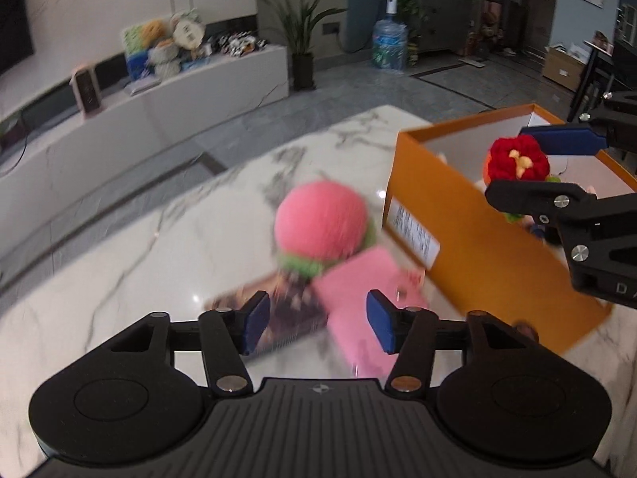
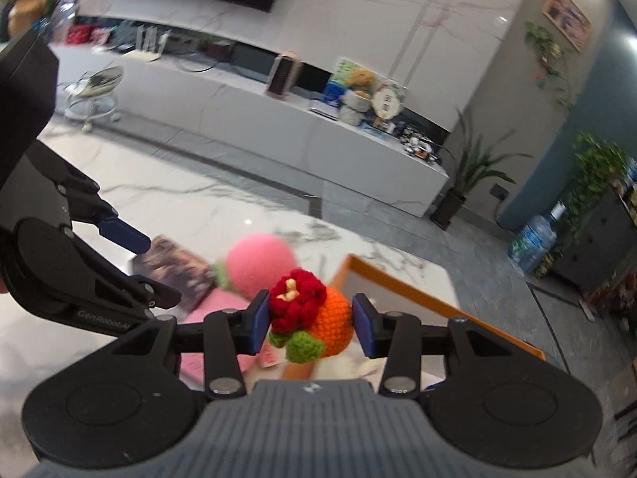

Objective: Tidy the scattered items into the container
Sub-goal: 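Lift fruit toy into the box with right tool while left tool grasps pink pompom, then release fruit toy with right tool while left tool carries pompom into the box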

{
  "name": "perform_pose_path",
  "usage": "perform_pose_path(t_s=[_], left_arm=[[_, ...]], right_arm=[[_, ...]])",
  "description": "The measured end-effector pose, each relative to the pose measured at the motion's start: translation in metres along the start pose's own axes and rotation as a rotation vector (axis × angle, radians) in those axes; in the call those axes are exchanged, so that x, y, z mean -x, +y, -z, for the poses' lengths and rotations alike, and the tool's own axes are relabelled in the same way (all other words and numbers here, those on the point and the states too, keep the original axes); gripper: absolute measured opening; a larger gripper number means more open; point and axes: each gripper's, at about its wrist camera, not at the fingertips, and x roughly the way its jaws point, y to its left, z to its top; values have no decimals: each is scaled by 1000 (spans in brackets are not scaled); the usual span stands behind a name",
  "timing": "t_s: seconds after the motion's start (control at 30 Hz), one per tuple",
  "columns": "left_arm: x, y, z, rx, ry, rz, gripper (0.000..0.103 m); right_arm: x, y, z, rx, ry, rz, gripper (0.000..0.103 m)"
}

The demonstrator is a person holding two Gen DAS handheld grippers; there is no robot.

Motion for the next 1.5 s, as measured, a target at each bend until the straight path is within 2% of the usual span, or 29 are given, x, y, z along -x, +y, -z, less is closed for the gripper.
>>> perform_pose_path(t_s=[0.17, 0.37, 0.63, 0.87, 1.1, 1.23, 1.4, 1.5], left_arm=[[-33, -8, -24, -65, -22, -1, 75], [-78, -18, -35, -115, 17, -24, 76], [-106, -20, -38, -124, 55, -36, 76], [-118, -17, -42, -95, 78, -42, 76], [-125, -18, -43, -89, 92, -48, 57], [-123, -21, -41, -125, 82, -50, 53], [-118, -22, -39, -119, 62, -61, 51], [-110, -24, -41, -121, 46, -70, 50]], right_arm=[[-28, -40, 4, -139, 50, -22, 47], [-69, -85, 10, -326, 121, -77, 47], [-118, -103, 20, -514, 218, -215, 47], [-140, -103, 23, -507, 266, -213, 48], [-143, -109, 27, -542, 293, -227, 50], [-137, -108, 27, -529, 273, -192, 58], [-124, -105, 28, -493, 241, -152, 68], [-114, -109, 29, -519, 216, -134, 71]])
